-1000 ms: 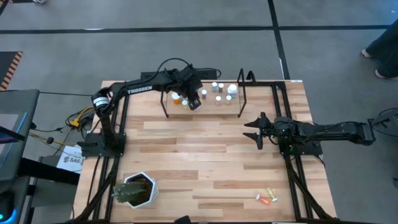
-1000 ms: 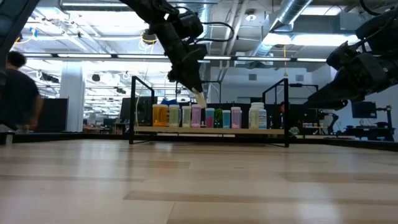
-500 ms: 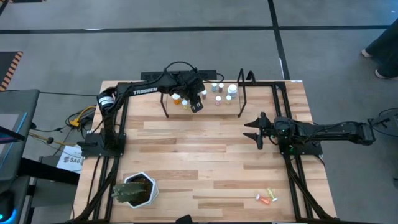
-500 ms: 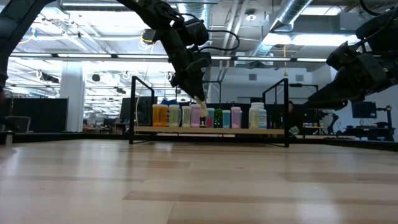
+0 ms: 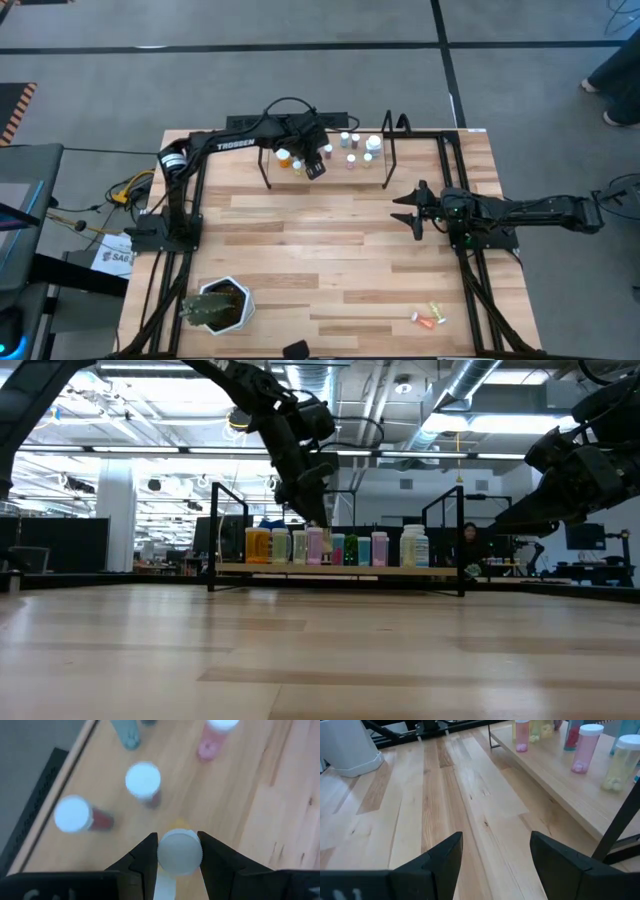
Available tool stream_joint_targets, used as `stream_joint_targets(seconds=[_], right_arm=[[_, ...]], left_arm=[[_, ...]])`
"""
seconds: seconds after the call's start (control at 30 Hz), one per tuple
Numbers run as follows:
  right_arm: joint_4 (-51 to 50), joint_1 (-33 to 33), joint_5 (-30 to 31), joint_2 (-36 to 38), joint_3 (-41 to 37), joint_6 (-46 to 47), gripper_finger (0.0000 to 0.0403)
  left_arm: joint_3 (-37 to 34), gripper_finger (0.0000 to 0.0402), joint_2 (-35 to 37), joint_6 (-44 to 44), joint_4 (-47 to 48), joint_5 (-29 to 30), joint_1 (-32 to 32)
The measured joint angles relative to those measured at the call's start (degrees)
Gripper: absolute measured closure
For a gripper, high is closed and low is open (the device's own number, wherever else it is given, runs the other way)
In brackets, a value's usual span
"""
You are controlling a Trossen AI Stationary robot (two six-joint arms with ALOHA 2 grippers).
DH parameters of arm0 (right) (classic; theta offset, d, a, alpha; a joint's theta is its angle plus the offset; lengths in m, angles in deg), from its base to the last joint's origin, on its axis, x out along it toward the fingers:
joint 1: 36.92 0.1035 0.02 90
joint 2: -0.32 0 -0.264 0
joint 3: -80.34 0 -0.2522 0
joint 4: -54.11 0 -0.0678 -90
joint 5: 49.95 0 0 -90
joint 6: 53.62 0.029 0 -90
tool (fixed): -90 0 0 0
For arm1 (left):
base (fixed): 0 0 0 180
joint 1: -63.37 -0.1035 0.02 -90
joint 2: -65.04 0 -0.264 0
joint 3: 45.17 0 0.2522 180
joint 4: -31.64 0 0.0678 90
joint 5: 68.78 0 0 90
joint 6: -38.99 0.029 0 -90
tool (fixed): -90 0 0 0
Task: Pick and place medicine bottles onto shelf by color
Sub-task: Put the yellow pill bottle on the shelf
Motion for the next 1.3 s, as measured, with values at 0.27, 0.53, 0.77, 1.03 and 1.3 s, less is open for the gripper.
stream_joint_targets(seconds=[0.27, 0.53, 0.77, 1.03, 1.3], right_arm=[[0.0, 0.0, 0.0, 0.0, 0.0, 0.0, 0.015], [0.0, 0.0, 0.0, 0.0, 0.0, 0.0, 0.015], [0.0, 0.0, 0.0, 0.0, 0.0, 0.0, 0.015], [0.0, 0.0, 0.0, 0.0, 0.0, 0.0, 0.015], [0.0, 0.0, 0.0, 0.0, 0.0, 0.0, 0.015]], left_arm=[[1.0, 0.0294, -1.7, 1.7, -0.3, 0.0, -0.2], [1.1, 0.0294, -1.7, 2.5, 0.9, 0.0, -0.5], [1.0, 0.0294, -1.7, 4.8, 0.3, -0.8, -0.7], [0.9, 0.0294, -1.7, 7.6, 0.5, -1.5, -0.7], [1.1, 0.0294, -3.2, 11.9, 0.8, -1.4, -0.5]])
